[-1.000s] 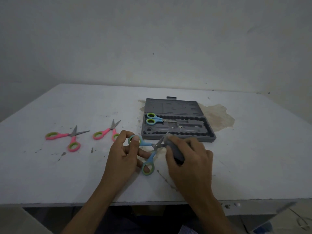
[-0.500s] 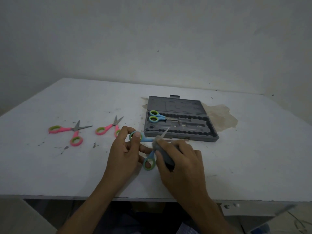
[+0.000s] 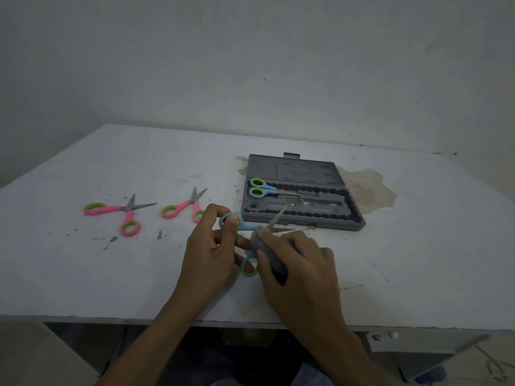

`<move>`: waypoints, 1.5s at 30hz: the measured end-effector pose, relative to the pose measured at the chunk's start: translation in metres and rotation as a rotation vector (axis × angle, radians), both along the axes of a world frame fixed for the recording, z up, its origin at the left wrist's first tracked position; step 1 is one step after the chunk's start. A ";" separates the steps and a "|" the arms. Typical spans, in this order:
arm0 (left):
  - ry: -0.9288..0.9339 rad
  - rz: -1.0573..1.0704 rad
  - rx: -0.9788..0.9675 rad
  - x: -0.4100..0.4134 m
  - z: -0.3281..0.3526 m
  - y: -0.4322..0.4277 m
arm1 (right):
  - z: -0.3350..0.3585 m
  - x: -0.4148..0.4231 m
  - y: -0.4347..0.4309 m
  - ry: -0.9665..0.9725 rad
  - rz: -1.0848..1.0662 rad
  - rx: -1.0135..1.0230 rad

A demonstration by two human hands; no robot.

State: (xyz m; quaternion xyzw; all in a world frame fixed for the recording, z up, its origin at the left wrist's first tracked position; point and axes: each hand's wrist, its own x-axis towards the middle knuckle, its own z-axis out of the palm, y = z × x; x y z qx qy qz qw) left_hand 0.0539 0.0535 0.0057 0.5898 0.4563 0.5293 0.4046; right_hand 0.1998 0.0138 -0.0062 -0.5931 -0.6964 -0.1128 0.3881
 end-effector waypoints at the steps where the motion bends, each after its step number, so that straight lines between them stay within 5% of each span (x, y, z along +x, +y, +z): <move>1: -0.004 -0.003 -0.001 0.000 0.000 0.000 | 0.001 0.001 0.001 0.032 -0.025 0.007; 13: -0.019 -0.018 0.012 0.000 0.001 -0.001 | -0.001 0.005 -0.002 -0.060 0.034 -0.014; 17: -0.021 -0.021 0.008 0.001 0.002 -0.002 | 0.003 0.008 0.002 0.050 -0.027 0.024; 20: -0.006 -0.012 0.017 0.001 0.002 -0.001 | -0.001 0.002 -0.002 -0.070 0.055 -0.021; 24: -0.025 -0.022 -0.001 0.002 0.001 -0.001 | 0.005 0.012 0.003 0.057 -0.032 0.007; 28: -0.009 -0.015 -0.003 0.000 0.001 0.000 | 0.005 0.016 0.003 -0.135 0.076 -0.022; 31: -0.013 -0.019 -0.024 0.001 0.003 -0.001 | 0.015 0.026 0.006 -0.044 0.040 0.012; 35: -0.014 -0.017 -0.029 0.001 0.005 -0.003 | 0.014 0.024 0.001 -0.268 0.148 -0.035; 40: -0.007 0.004 -0.036 0.002 0.004 -0.002 | 0.039 0.049 0.015 -0.073 0.049 -0.006; 45: 0.005 -0.016 0.034 0.002 0.004 -0.005 | 0.058 0.039 0.012 -0.347 0.308 -0.257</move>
